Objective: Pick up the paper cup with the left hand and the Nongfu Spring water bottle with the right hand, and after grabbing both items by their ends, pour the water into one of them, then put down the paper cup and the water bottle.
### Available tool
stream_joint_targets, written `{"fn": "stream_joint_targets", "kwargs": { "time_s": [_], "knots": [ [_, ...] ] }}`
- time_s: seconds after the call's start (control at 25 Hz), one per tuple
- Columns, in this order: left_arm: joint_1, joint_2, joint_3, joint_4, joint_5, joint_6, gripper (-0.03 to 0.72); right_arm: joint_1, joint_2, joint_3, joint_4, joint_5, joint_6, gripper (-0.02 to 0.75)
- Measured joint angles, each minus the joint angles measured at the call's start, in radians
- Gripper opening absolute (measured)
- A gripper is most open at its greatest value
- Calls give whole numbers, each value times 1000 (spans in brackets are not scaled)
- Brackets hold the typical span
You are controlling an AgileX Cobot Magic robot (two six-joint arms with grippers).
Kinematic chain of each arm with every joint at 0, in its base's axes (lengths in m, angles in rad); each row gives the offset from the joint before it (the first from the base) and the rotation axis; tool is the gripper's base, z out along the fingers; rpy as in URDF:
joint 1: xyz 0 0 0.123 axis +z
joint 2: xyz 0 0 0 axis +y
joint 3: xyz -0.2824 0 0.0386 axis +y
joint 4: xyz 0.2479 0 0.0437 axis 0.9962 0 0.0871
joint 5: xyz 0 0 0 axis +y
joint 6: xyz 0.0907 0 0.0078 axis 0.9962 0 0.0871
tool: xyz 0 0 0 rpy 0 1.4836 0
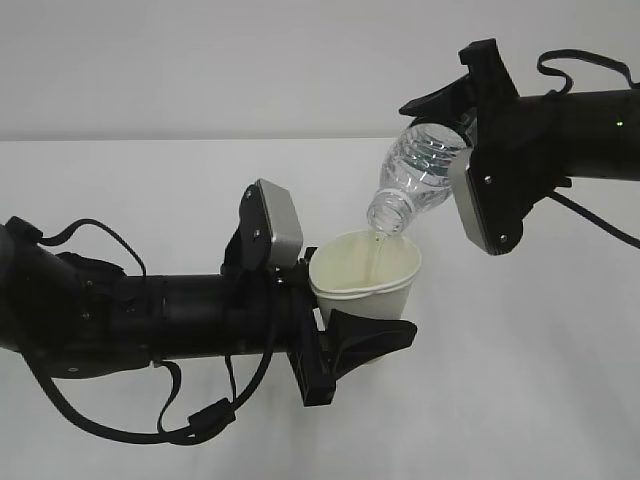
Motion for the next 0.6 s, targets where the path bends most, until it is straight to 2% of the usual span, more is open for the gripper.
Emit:
{"fn": "stream_joint_targets", "kwargs": {
  "time_s": [0.6],
  "knots": [
    [0,0,0,3,0,0,438,0,0,0,0,0,-17,491]
  ]
}}
